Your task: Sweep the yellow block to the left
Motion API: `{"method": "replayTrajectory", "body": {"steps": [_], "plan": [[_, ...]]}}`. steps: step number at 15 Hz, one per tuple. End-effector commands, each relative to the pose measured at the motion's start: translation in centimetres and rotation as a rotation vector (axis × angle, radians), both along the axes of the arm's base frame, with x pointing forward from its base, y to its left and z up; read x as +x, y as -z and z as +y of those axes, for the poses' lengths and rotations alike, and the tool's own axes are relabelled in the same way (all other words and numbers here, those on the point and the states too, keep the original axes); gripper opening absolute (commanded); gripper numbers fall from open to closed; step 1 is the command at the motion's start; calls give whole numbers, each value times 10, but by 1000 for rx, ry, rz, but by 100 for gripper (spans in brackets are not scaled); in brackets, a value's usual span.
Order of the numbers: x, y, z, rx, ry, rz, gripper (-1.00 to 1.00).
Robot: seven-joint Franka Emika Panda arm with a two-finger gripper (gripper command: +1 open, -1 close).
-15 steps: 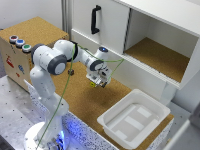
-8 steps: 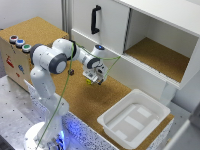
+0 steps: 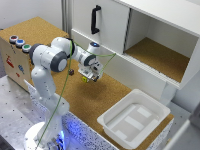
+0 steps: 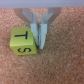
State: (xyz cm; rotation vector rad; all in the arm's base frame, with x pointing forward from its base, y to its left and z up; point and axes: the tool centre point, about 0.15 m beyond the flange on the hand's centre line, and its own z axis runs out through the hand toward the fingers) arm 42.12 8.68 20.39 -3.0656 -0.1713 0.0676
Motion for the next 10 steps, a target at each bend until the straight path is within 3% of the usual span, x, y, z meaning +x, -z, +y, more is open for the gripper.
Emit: {"method": "replayTrajectory", "body": {"steps": [1, 7, 8, 10], "plan": [[4, -46, 2, -73, 75, 35, -100], [-11, -101, 22, -118, 97, -32, -100], [-13, -107, 30, -130, 81, -32, 100], [-16, -111, 43, -142, 79, -38, 100]]}}
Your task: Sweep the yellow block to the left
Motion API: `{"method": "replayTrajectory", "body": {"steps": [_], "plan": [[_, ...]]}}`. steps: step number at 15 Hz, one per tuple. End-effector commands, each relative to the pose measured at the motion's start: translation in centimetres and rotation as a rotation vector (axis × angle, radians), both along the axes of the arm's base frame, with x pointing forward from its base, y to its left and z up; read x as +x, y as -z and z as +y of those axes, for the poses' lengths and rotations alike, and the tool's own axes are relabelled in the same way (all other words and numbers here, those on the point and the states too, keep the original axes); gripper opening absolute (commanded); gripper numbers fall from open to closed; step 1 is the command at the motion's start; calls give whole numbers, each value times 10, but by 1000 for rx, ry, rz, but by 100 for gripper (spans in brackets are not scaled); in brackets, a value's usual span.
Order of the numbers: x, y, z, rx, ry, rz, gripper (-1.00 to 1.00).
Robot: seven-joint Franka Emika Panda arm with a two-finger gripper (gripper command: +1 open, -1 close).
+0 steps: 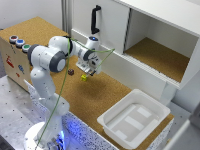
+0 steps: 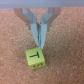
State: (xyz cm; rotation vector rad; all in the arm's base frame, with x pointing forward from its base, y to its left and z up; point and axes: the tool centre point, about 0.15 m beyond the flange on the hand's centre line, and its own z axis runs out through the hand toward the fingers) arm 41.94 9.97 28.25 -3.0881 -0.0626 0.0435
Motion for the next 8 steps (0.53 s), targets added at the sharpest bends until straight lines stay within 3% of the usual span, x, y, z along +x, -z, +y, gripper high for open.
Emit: {"method": "replayTrajectory", "body": {"steps": [1, 8], "plan": [[-15, -30, 35, -125, 6, -15, 100], [-22, -23, 57, -115, -67, -24, 100]]}}
